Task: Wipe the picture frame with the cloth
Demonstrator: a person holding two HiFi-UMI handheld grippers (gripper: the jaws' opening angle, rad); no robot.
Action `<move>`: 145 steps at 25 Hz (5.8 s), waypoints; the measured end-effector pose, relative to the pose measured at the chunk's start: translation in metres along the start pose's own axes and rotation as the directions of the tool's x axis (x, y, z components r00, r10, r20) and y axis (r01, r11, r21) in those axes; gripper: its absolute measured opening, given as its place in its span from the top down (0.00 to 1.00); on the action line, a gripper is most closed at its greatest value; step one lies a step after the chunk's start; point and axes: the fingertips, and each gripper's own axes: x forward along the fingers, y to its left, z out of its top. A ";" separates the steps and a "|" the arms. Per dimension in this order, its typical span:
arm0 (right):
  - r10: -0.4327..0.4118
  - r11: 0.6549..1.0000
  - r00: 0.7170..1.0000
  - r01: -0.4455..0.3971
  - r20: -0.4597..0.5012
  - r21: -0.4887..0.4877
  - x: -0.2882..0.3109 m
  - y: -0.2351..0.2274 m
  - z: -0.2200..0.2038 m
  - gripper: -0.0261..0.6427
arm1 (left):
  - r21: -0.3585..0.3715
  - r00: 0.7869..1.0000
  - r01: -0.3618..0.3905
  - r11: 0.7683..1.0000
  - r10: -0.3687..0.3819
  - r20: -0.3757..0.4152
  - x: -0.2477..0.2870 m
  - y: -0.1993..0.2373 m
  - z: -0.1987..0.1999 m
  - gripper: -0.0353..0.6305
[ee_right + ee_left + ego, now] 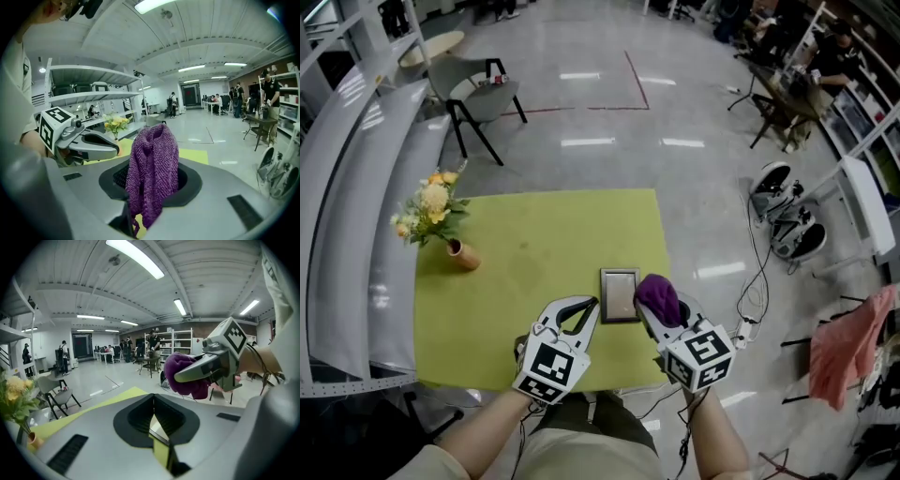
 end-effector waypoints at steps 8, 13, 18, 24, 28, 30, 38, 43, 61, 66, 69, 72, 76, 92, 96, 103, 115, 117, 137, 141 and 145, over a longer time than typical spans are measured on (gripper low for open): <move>0.087 0.995 0.986 -0.093 -0.141 -0.036 0.065 -0.019 -0.055 0.77 | -0.063 0.992 0.011 0.998 -0.019 -0.124 0.058 -0.006 -0.067 0.94; 0.128 0.986 0.967 -0.147 -0.220 -0.075 0.094 -0.031 -0.091 0.77 | -0.110 0.985 0.022 0.994 -0.041 -0.169 0.085 -0.013 -0.102 0.94; 0.147 0.982 0.957 -0.171 -0.249 -0.075 0.124 -0.040 -0.119 0.77 | -0.130 0.975 0.020 0.991 -0.048 -0.216 0.108 -0.009 -0.137 0.94; 0.167 0.974 0.946 -0.202 -0.278 -0.104 0.149 -0.035 -0.136 0.77 | -0.174 0.960 0.034 0.984 -0.080 -0.268 0.124 -0.015 -0.169 0.94; 0.185 0.968 0.937 -0.226 -0.295 -0.112 0.169 -0.032 -0.141 0.77 | -0.206 0.953 0.043 0.978 -0.102 -0.285 0.133 -0.021 -0.180 0.94; 0.191 0.962 0.927 -0.242 -0.321 -0.126 0.177 -0.029 -0.148 0.77 | -0.218 0.953 0.041 0.975 -0.103 -0.286 0.136 -0.021 -0.184 0.94; 0.185 0.936 0.903 -0.282 -0.386 -0.209 0.187 -0.021 -0.163 0.77 | -0.238 0.951 0.057 0.970 -0.125 -0.282 0.136 -0.019 -0.186 0.94; 0.117 0.947 0.895 -0.231 -0.431 -0.223 0.179 -0.042 -0.172 0.78 | -0.220 0.951 0.057 0.974 -0.120 -0.285 0.137 -0.020 -0.186 0.94; 0.227 0.957 0.900 -0.277 -0.373 -0.085 0.130 -0.028 -0.153 0.78 | -0.228 0.954 0.082 0.970 -0.142 -0.263 0.137 -0.020 -0.186 0.94; 0.285 0.946 0.875 -0.323 -0.392 -0.033 0.150 -0.005 -0.170 0.78 | -0.242 0.950 0.104 0.965 -0.168 -0.263 0.137 -0.020 -0.186 0.94; 0.309 0.949 0.879 -0.310 -0.364 0.056 0.150 -0.008 -0.173 0.78 | -0.222 0.953 0.095 0.970 -0.153 -0.260 0.137 -0.021 -0.186 0.94; 0.306 0.951 0.880 -0.301 -0.364 0.072 0.148 -0.010 -0.175 0.78 | -0.168 0.957 0.076 0.983 -0.119 -0.266 0.137 -0.023 -0.186 0.94; 0.259 0.961 0.871 -0.276 -0.418 0.019 0.146 -0.019 -0.184 0.79 | -0.183 0.957 0.080 0.980 -0.127 -0.260 0.137 -0.022 -0.187 0.94; 0.178 0.984 0.909 -0.172 -0.378 0.050 0.083 -0.054 -0.177 0.79 | -0.236 0.958 0.097 0.967 -0.155 -0.242 0.136 -0.020 -0.189 0.94; 0.265 0.964 0.884 -0.256 -0.386 0.077 0.080 -0.013 -0.179 0.79 | -0.247 0.952 0.121 0.961 -0.182 -0.245 0.131 -0.022 -0.190 0.94; 0.335 0.942 0.847 -0.317 -0.413 0.115 0.098 0.025 -0.209 0.79 | -0.260 0.944 0.119 0.958 -0.190 -0.269 0.124 -0.026 -0.195 0.94; 0.102 0.995 0.873 -0.098 -0.478 0.032 0.073 -0.026 -0.228 0.80 | -0.236 0.941 0.086 0.968 -0.157 -0.301 0.126 -0.025 -0.196 0.94; 0.044 0.999 0.867 -0.041 -0.496 0.016 0.061 -0.042 -0.234 0.80 | -0.245 0.939 0.079 0.966 -0.155 -0.307 0.126 -0.026 -0.197 0.94; -0.175 0.984 0.975 0.176 -0.136 -0.006 -0.061 -0.070 -0.053 0.79 | -0.244 0.995 -0.096 0.965 0.097 -0.006 0.031 0.036 -0.023 0.94; -0.186 0.982 0.983 0.186 0.013 -0.031 -0.093 -0.058 0.013 0.79 | -0.176 0.986 -0.123 0.977 0.141 0.092 -0.004 0.039 0.036 0.94; -0.174 0.980 0.966 0.189 0.193 -0.063 -0.132 -0.040 0.073 0.79 | -0.137 0.965 -0.149 0.979 0.174 0.196 -0.038 0.036 0.089 0.94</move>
